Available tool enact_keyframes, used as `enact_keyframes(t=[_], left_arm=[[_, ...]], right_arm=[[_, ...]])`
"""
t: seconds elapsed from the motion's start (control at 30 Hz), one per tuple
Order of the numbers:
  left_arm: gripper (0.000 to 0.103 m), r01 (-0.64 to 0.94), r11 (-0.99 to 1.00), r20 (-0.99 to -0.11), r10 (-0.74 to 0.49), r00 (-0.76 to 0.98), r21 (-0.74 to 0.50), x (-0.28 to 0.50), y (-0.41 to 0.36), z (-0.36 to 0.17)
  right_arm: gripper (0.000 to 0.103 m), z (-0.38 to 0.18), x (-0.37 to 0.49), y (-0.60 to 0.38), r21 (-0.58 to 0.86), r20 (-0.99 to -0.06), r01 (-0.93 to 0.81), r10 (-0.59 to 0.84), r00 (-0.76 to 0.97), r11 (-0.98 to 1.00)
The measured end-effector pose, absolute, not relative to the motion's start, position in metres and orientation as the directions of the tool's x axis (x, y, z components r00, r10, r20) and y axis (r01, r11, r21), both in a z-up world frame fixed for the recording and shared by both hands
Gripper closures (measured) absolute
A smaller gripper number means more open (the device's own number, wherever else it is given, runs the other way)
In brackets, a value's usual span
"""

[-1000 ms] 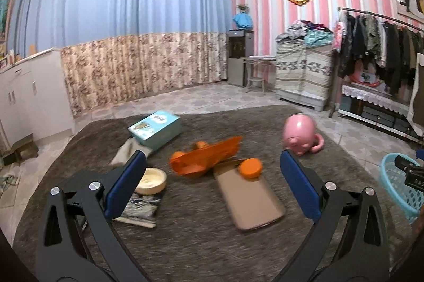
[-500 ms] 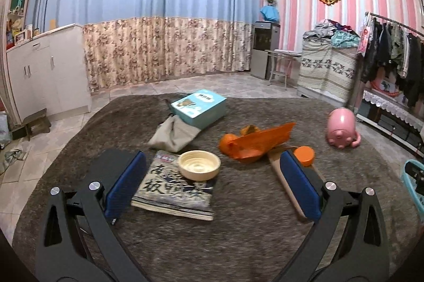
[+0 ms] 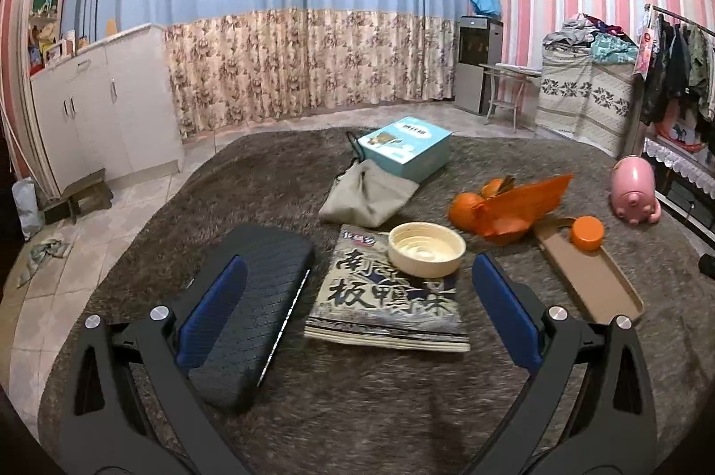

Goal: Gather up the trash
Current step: 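Move both open grippers back over the rug toward the remaining items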

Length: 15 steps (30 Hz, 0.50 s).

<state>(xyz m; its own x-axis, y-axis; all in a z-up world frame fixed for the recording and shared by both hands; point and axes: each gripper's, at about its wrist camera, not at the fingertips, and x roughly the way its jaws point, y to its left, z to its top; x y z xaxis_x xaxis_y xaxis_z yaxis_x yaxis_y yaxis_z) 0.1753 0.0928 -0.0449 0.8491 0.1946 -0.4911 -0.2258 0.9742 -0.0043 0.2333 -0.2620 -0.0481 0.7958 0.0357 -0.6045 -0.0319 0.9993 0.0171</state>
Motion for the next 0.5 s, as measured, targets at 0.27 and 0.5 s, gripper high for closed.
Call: enact_keyframes(t=[0.27, 0.5], left_arm=[[0.006, -0.16, 0.987, -0.574, 0.138, 0.807, 0.012, 0.22, 0.085, -0.061], [0.014, -0.131, 0.991, -0.673, 0.075, 0.736, -0.033, 0.271, 0.086, -0.078]], right_arm=[[0.011, -0.052, 0.261, -0.219, -0.033, -0.62, -0.133, 0.084, 0.78, 0.991], [0.011, -0.06, 0.286, -0.201, -0.023, -0.64, -0.177, 0.122, 0.759, 0.984]])
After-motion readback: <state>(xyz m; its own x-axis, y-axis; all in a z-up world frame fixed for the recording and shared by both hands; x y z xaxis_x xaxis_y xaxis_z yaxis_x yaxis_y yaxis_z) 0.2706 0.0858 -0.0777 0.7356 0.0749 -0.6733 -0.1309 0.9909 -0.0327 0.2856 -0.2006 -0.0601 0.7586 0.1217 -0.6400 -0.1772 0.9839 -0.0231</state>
